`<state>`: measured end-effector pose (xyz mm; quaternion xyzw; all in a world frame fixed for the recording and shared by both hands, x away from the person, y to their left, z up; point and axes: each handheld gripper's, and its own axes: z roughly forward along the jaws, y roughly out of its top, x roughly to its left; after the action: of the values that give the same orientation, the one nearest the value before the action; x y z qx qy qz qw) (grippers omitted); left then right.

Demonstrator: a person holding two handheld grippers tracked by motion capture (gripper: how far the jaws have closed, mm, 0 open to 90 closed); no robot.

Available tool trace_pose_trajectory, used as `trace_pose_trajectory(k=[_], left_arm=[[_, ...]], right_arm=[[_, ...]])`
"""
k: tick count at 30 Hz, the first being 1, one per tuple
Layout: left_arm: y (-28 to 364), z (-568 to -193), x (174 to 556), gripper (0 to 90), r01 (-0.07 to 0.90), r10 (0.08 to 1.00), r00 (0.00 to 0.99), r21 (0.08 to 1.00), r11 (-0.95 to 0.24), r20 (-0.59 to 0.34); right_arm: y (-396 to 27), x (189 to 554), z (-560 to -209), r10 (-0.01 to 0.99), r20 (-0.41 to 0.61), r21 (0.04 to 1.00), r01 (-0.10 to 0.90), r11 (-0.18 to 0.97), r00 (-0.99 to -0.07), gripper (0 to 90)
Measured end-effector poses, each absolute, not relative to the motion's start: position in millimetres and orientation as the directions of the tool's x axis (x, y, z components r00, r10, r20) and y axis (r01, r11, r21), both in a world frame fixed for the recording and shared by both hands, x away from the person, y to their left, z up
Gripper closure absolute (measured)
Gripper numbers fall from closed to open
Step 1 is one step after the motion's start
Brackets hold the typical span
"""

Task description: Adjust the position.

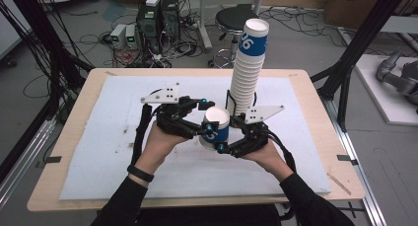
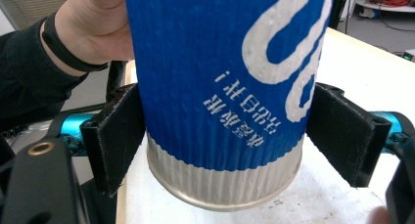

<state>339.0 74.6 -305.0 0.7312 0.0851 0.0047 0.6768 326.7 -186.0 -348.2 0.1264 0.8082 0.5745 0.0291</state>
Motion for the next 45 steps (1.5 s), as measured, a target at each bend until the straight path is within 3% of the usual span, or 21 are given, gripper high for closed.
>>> trace_pose_trajectory(k=[10, 15, 21, 29, 32, 37, 45], left_arm=[[74.8, -304.3, 338.6, 30.9, 0.127, 0.13, 0.985, 0.988, -0.093, -0.115], [74.7, -301.0, 338.5, 23.0, 0.143, 0.143, 0.982, 0.977, -0.159, -0.121], [70.4, -294.8, 334.0, 20.6, 0.126, 0.137, 0.986, 0.955, -0.27, -0.091], [64.1, -296.4, 333.9, 21.0, 0.115, 0.141, 0.988, 0.909, -0.4, -0.062], [64.3, -297.6, 334.1, 28.9, 0.105, 0.125, 0.991, 0.901, -0.42, -0.057], [68.3, -296.6, 336.4, 29.6, 0.107, 0.118, 0.991, 0.915, -0.39, -0.066], [82.8, -295.1, 339.1, 29.9, 0.133, 0.12, 0.987, 0.972, -0.192, -0.111]], right_arm=[[-188.9, 328.0, -347.0, 0.225, 0.077, 0.931, 0.15, 0.333, -0.971, 23.4], [-189.1, 329.2, -347.1, 0.219, 0.069, 0.925, 0.145, 0.352, -0.973, 23.6], [-186.8, 328.9, -347.9, 0.207, 0.064, 0.898, 0.147, 0.414, -0.976, 23.7], [-181.6, 326.8, -349.7, 0.182, 0.052, 0.869, 0.135, 0.477, -0.982, 23.9], [-180.7, 326.0, -349.5, 0.178, 0.044, 0.863, 0.127, 0.489, -0.983, 23.9], [-182.1, 326.0, -348.3, 0.185, 0.045, 0.872, 0.129, 0.472, -0.982, 20.4], [-191.9, 328.5, -341.7, 0.229, 0.131, 0.924, 0.202, 0.326, -0.965, 14.7]])
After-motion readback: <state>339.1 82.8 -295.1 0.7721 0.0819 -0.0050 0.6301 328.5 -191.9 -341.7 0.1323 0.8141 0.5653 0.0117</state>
